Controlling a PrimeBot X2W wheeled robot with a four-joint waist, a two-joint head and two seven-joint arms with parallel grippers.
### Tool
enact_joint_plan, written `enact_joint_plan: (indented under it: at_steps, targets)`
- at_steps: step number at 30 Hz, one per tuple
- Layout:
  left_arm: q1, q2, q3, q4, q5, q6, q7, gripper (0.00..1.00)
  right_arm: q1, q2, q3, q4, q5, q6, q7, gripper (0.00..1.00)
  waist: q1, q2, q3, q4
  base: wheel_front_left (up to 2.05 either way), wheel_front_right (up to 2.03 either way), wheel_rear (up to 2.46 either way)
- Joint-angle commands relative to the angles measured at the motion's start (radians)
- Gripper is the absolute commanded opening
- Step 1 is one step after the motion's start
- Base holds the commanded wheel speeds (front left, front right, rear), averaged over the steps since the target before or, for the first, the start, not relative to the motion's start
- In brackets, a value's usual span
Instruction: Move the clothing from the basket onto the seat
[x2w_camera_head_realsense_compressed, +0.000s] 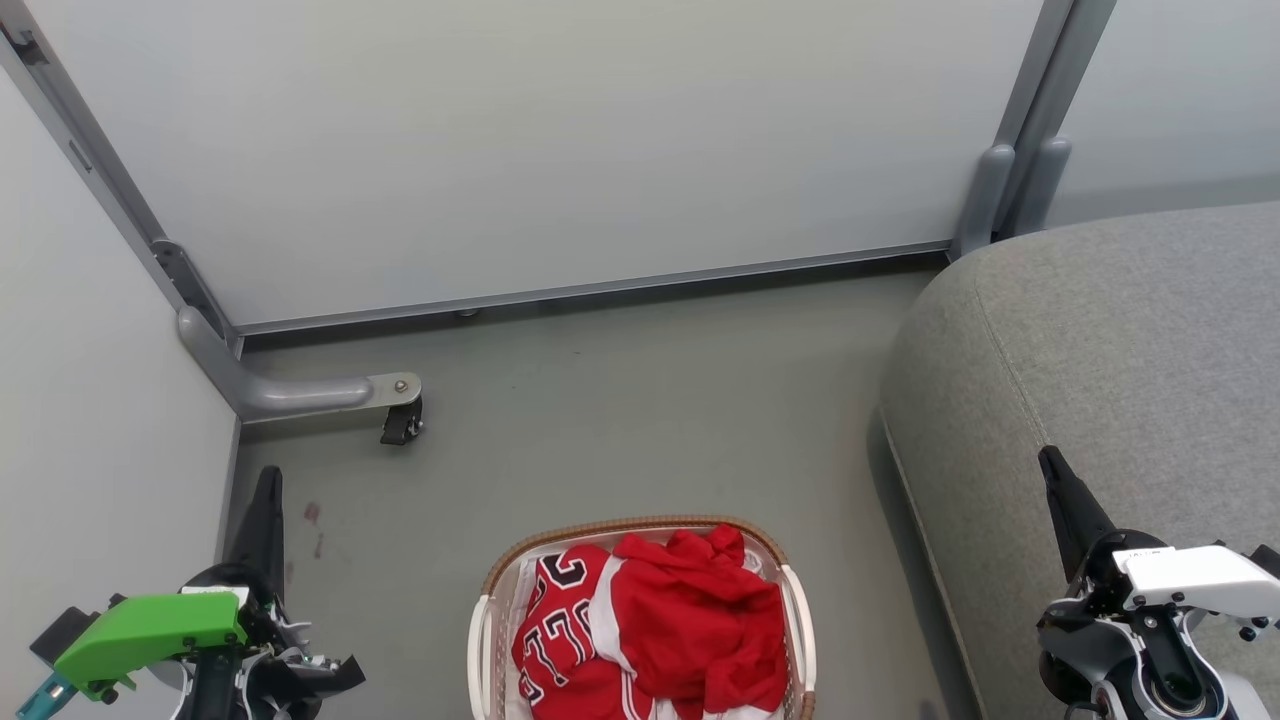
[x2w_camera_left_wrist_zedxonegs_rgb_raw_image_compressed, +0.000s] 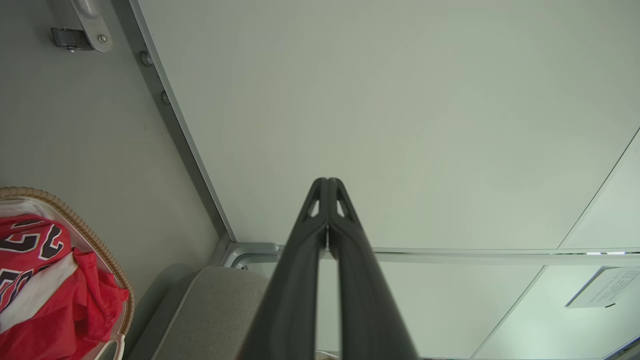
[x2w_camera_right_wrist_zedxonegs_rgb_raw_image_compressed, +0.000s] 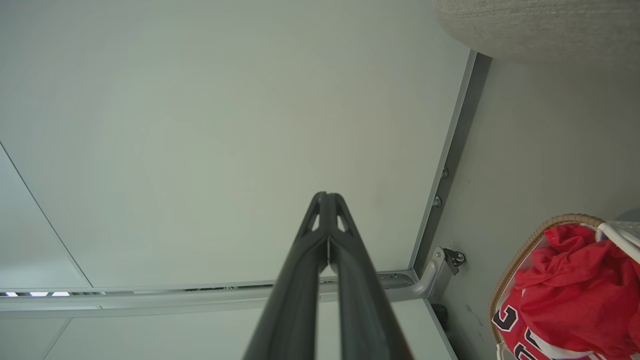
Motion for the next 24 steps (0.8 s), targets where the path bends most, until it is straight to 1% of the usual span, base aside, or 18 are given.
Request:
enact_joint_plan:
  at_steps: [1,24]
  targets:
    - [-0.011,0.005,0.002,-0.001,-0.005,-0.006,0.004,0.0,0.002,-0.006,-0.001,-0.003,0.003,0.0,0.003,0.0,0.0,0.0,0.0,0.0,0.0,0.0,0.0]
    - [-0.011,0.006,0.002,-0.001,-0.005,-0.006,0.004,0.0,0.002,-0.006,-0.001,-0.003,0.003,0.0,0.003,0.0,0.0,0.0,0.0,0.0,0.0,0.0,0.0]
